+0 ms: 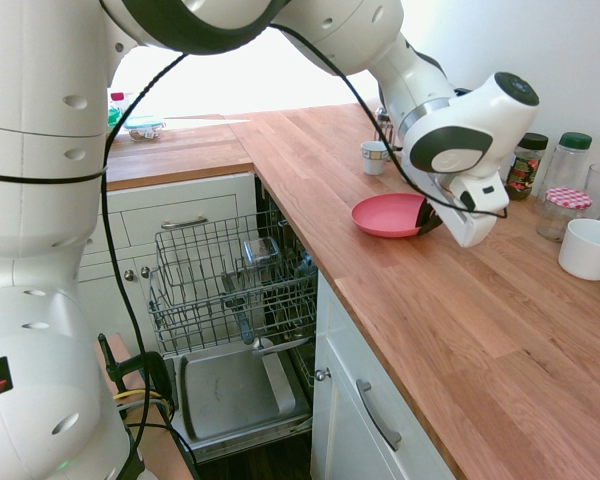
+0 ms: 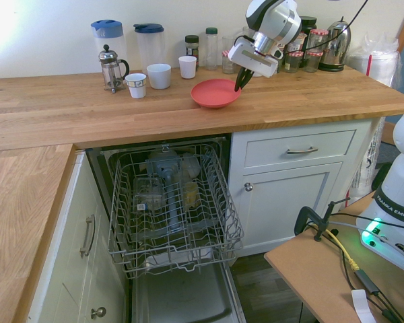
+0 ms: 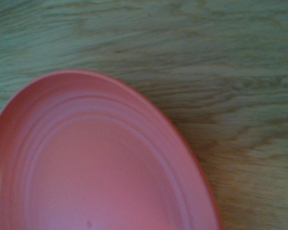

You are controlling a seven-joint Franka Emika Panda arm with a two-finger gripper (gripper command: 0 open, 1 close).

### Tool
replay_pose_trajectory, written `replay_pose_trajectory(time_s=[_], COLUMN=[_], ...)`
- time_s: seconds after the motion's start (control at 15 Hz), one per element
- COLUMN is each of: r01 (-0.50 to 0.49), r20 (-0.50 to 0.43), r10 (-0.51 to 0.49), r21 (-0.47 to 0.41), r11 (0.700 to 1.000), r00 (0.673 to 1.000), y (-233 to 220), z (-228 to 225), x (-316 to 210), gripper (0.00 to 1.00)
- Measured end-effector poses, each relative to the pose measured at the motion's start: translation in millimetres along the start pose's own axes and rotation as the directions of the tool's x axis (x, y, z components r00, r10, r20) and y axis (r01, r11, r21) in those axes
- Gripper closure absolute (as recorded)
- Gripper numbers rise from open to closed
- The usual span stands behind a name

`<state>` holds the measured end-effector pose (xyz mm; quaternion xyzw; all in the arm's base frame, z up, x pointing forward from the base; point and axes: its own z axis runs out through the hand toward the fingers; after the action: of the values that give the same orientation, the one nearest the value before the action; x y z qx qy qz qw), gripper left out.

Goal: Put the plate in the dishwasher

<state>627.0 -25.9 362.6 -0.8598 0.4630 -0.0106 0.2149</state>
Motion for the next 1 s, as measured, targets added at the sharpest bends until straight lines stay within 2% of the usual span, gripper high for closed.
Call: replay_pose_trajectory(time_s=[0.13,0.27,0.47,0.6,0.73,0.87,1.0], r01=[0.124,0.252,0.426,0.522,0.606,0.669,0.709], r20=[-0.058,-0.119,-0.207,-0.255,-0.292,-0.326,-0.364], r10=[-0.124,-0.254,-0.44,-0.552,-0.655,-0.742,-0.81], r21=[-0.01,-0.034,-0.111,-0.179,-0.251,-0.324,-0.398], r11=[0.992,0.967,0.898,0.834,0.755,0.669,0.582], r00=[0.991,0.96,0.874,0.794,0.696,0.585,0.46], y=[-27.2,-52.5,-70.1,-62.4,-42.5,-25.1,-22.2], z=[-25.5,-47.4,-61.0,-57.8,-51.2,-52.7,-59.6], x=[-40.5,-104.7,-225.5,-307.7,-387.5,-454.4,-493.6], gripper=[1.0,1.0,1.0,1.0,1.0,1.0,1.0])
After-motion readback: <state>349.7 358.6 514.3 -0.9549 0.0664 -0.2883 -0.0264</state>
